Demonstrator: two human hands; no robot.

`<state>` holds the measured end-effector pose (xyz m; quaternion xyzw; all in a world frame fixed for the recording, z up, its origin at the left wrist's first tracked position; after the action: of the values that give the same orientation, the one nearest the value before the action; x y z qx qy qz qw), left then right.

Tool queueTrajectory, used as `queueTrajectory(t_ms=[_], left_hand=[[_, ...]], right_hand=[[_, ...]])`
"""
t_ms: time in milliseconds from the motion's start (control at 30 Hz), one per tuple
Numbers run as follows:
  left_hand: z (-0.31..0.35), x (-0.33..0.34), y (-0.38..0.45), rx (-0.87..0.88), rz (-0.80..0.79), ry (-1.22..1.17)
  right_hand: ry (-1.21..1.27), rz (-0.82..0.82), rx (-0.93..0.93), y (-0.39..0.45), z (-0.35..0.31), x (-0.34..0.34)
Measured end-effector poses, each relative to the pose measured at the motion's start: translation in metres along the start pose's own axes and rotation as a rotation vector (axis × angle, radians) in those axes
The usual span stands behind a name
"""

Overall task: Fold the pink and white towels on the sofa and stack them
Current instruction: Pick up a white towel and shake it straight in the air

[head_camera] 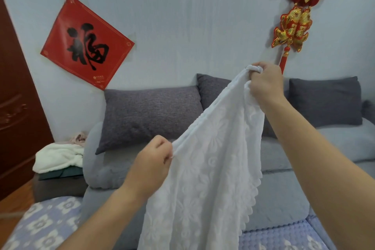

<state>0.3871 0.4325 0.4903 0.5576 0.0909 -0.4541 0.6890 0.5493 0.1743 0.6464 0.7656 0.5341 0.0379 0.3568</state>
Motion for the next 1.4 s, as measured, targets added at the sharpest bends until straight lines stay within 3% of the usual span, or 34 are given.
queueTrajectory(t_ms=[67, 133, 367, 567, 733, 933, 1000, 1300, 1400], left_hand=[[0.019, 0.009, -0.010, 0.171, -0.061, 0.218], [0.018, 0.013, -0.015, 0.172, -0.081, 0.317], [0.000, -0.005, -0.009, 0.052, -0.056, 0.215], [-0.006, -0.008, -0.007, 0.148, -0.143, 0.316], [0.007, -0.019, -0.004, 0.253, 0.013, 0.356], [-0.017, -0.041, 0.001, -0.070, 0.235, 0.204], [-0.024, -0.044, 0.002, -0.086, 0.256, 0.222], [-0.005, -0.032, 0.031, 0.403, -0.121, 0.841], [-0.013, -0.044, 0.051, 0.357, -0.146, 0.950]], right_hand=[[0.004, -0.008, -0.002, -0.002, -0.001, 0.004], [0.000, -0.012, -0.013, -0.004, -0.003, 0.006], [-0.007, -0.030, -0.034, -0.004, -0.011, 0.006], [-0.015, -0.028, -0.044, -0.008, -0.011, 0.006], [-0.016, -0.008, -0.043, -0.011, -0.012, 0.005], [0.002, -0.007, -0.081, -0.011, -0.029, 0.002], [-0.006, -0.004, -0.093, -0.011, -0.034, 0.000], [-0.096, -0.010, -0.197, -0.014, -0.054, -0.005], [-0.139, -0.005, -0.224, -0.016, -0.061, -0.003]])
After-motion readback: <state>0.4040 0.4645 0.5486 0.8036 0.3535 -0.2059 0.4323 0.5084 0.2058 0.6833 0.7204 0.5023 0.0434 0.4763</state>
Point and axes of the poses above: each hand's wrist, its own y-axis towards the middle knuckle, its own x-axis out of the palm, z = x × y, the point moved 9 cm from there along y, towards the middle knuckle, and after that the axes turned 1 degree about x, right-handed, at the moved point
